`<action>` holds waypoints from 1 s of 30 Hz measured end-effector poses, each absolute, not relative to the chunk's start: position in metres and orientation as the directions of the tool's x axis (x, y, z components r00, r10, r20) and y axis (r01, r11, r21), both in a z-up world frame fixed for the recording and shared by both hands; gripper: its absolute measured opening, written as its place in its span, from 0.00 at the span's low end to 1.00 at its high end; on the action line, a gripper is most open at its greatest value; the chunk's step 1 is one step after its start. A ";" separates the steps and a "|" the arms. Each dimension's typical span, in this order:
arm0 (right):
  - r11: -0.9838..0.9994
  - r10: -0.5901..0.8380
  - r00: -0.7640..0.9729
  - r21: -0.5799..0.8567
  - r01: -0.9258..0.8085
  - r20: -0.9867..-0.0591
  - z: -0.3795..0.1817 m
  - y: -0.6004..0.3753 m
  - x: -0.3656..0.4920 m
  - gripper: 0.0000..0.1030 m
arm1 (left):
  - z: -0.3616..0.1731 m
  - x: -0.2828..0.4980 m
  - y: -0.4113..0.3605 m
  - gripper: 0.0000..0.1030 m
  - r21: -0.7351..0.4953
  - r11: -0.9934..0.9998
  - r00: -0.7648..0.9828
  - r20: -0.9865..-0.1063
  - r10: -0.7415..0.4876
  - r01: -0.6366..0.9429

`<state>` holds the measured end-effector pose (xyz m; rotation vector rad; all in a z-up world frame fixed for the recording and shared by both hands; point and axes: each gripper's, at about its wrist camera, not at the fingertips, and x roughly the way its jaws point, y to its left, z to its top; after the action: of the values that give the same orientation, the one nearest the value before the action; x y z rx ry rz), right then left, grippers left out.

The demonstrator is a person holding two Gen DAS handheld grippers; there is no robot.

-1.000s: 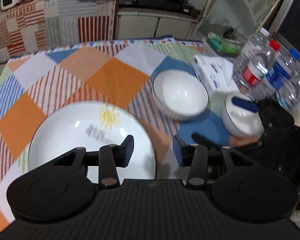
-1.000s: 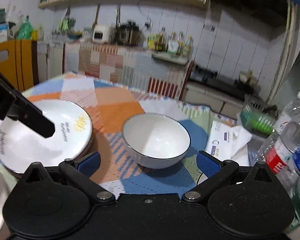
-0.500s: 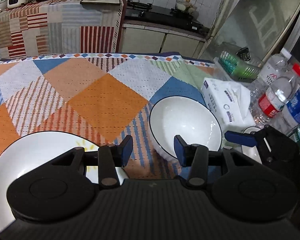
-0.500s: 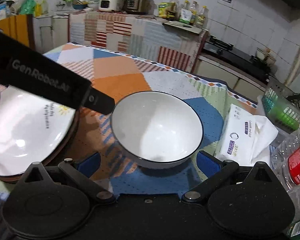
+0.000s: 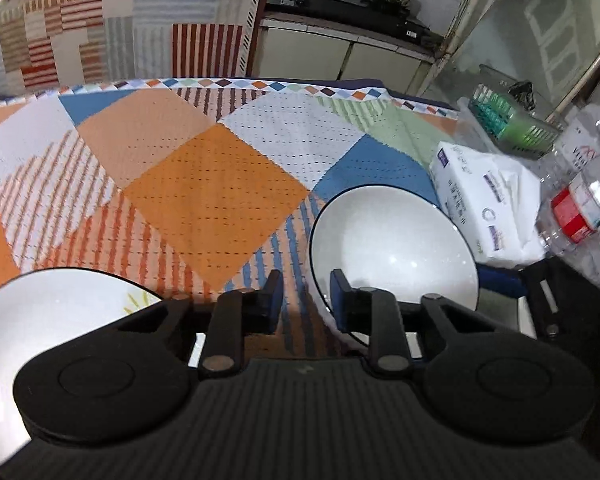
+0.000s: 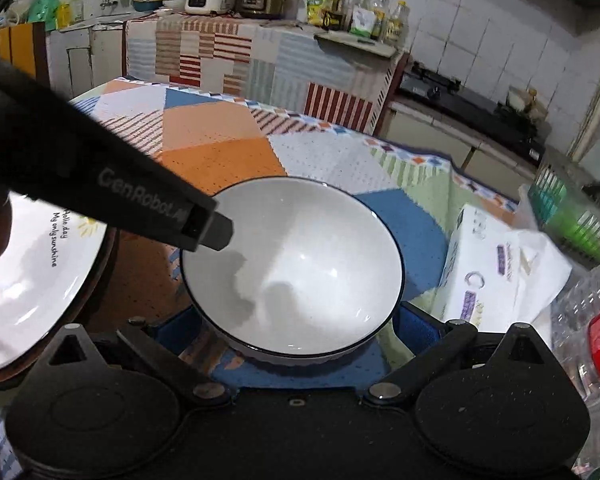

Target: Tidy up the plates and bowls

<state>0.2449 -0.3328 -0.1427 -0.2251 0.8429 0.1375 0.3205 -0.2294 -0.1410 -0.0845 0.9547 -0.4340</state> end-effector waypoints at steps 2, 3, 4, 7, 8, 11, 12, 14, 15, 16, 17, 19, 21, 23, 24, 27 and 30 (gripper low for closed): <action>0.971 0.042 0.645 -0.121 -0.206 -0.763 -0.146 -0.335 0.249 1.00 | -0.142 0.323 -0.228 0.13 -0.292 0.902 0.484 -0.769 -0.419 0.317; 0.973 0.045 0.638 -0.111 -0.203 -0.769 -0.148 -0.337 0.252 1.00 | -0.142 0.324 -0.229 0.11 -0.305 0.900 0.478 -0.769 -0.426 0.311; 0.974 0.046 0.631 -0.106 -0.201 -0.775 -0.151 -0.338 0.255 1.00 | -0.142 0.324 -0.230 0.11 -0.306 0.902 0.477 -0.771 -0.422 0.304; 0.975 0.053 0.622 -0.093 -0.201 -0.781 -0.156 -0.339 0.260 0.99 | -0.141 0.326 -0.232 0.09 -0.298 0.906 0.469 -0.781 -0.412 0.300; 0.974 0.055 0.624 -0.097 -0.206 -0.780 -0.156 -0.338 0.261 0.98 | -0.140 0.326 -0.233 0.09 -0.294 0.911 0.463 -0.790 -0.402 0.291; 0.966 0.074 0.624 -0.100 -0.239 -0.778 -0.155 -0.334 0.260 0.98 | -0.134 0.324 -0.231 0.09 -0.281 0.919 0.449 -0.807 -0.383 0.277; 0.966 0.088 0.624 -0.087 -0.245 -0.776 -0.154 -0.335 0.259 0.98 | -0.131 0.322 -0.231 0.09 -0.277 0.919 0.450 -0.807 -0.382 0.282; 0.968 0.113 0.640 -0.062 -0.245 -0.760 -0.150 -0.336 0.252 0.98 | -0.120 0.316 -0.228 0.09 -0.268 0.918 0.451 -0.808 -0.379 0.291; 0.968 0.122 0.653 -0.056 -0.245 -0.747 -0.146 -0.336 0.248 0.98 | -0.113 0.313 -0.227 0.09 -0.267 0.918 0.451 -0.808 -0.379 0.294; 0.968 0.129 0.662 -0.051 -0.246 -0.738 -0.143 -0.336 0.244 0.98 | -0.106 0.311 -0.223 0.10 -0.277 0.916 0.451 -0.805 -0.387 0.291; 0.969 0.137 0.672 -0.043 -0.244 -0.728 -0.139 -0.335 0.239 0.98 | -0.100 0.309 -0.217 0.10 -0.307 0.911 0.453 -0.794 -0.405 0.276; 0.972 0.158 0.701 -0.015 -0.234 -0.696 -0.128 -0.335 0.229 0.98 | -0.090 0.304 -0.203 0.11 -0.384 0.887 0.448 -0.766 -0.461 0.256; 0.974 0.172 0.725 0.007 -0.225 -0.667 -0.118 -0.336 0.219 0.98 | -0.080 0.298 -0.196 0.11 -0.398 0.880 0.441 -0.762 -0.474 0.259; 0.970 0.187 0.746 0.000 -0.243 -0.639 -0.109 -0.333 0.207 0.98 | -0.068 0.287 -0.192 0.11 -0.382 0.884 0.442 -0.766 -0.466 0.270; 0.968 0.191 0.754 -0.009 -0.252 -0.629 -0.106 -0.330 0.202 0.98 | -0.061 0.279 -0.189 0.11 -0.369 0.886 0.451 -0.764 -0.461 0.281; 0.963 0.218 0.773 -0.001 -0.271 -0.596 -0.093 -0.323 0.184 0.98 | -0.043 0.255 -0.184 0.12 -0.320 0.895 0.471 -0.766 -0.437 0.311; 0.952 0.247 0.781 -0.006 -0.305 -0.574 -0.083 -0.313 0.168 0.98 | -0.030 0.233 -0.176 0.12 -0.278 0.906 0.468 -0.785 -0.406 0.321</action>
<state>0.1677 -0.3127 -0.0833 -0.1001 0.6051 0.2988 0.2333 -0.1764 -0.0295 -0.0960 0.9878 -0.4465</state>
